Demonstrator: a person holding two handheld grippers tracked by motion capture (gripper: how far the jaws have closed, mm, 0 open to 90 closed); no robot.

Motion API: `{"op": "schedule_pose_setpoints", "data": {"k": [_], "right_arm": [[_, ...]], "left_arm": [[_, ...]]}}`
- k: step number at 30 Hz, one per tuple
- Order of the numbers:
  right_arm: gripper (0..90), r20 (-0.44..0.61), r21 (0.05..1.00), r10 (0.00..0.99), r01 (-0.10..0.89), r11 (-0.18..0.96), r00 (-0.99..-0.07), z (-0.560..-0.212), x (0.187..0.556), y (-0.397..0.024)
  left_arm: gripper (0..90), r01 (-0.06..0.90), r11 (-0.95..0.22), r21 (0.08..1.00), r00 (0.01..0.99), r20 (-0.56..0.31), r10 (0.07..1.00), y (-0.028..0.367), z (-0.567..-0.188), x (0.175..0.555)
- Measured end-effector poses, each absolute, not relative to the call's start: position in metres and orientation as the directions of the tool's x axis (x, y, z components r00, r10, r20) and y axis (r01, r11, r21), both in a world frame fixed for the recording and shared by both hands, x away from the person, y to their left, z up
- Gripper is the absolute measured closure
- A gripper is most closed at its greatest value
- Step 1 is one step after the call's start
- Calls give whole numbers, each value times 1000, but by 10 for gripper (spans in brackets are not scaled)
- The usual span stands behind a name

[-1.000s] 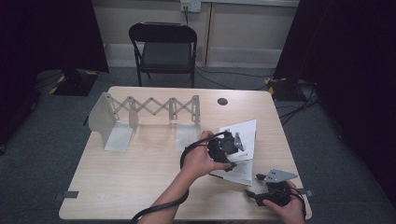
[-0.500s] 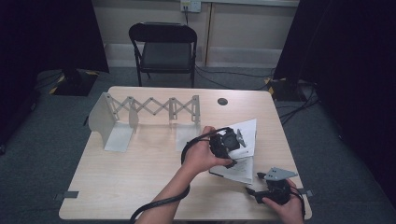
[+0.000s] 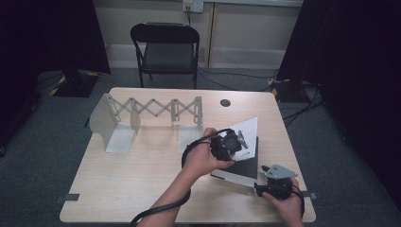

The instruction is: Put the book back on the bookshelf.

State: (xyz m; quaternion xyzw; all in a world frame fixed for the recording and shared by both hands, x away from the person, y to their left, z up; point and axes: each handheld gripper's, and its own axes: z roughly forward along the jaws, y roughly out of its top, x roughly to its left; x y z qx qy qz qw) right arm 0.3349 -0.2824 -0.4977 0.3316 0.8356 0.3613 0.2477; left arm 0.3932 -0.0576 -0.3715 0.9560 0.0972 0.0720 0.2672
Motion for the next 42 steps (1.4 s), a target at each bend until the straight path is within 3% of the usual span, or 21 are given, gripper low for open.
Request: {"op": "schedule_pose_setpoints", "data": {"k": [3,19,26,31,33,39,42], "right_arm": [[258,-202,769,719,348,537,-665,-498,334,-279],[266,-249,768,693,299,567,-676,-498,332,-278],[267,-245,769,692,298,565,-679,-498,331,-278],[267,-244,770,692,298,564,-680,-499,331,-278],[268,-242,769,692,300,564,-681,-498,331,-279],[269,-242,768,690,300,566,-682,-498,331,-279],[271,-241,768,690,300,566,-683,-498,331,-279]], "left_arm": [[545,112,-874,474,978,101,180,-62,-385,387],[452,89,-858,506,985,80,150,-60,-422,379],[256,42,-834,550,978,149,148,-57,-436,377],[202,14,-840,543,970,197,144,-60,-441,378],[200,-9,-846,533,963,231,135,-63,-442,379],[207,23,-846,533,971,190,147,-63,-439,382],[292,38,-860,509,975,171,144,-64,-431,379]]}}
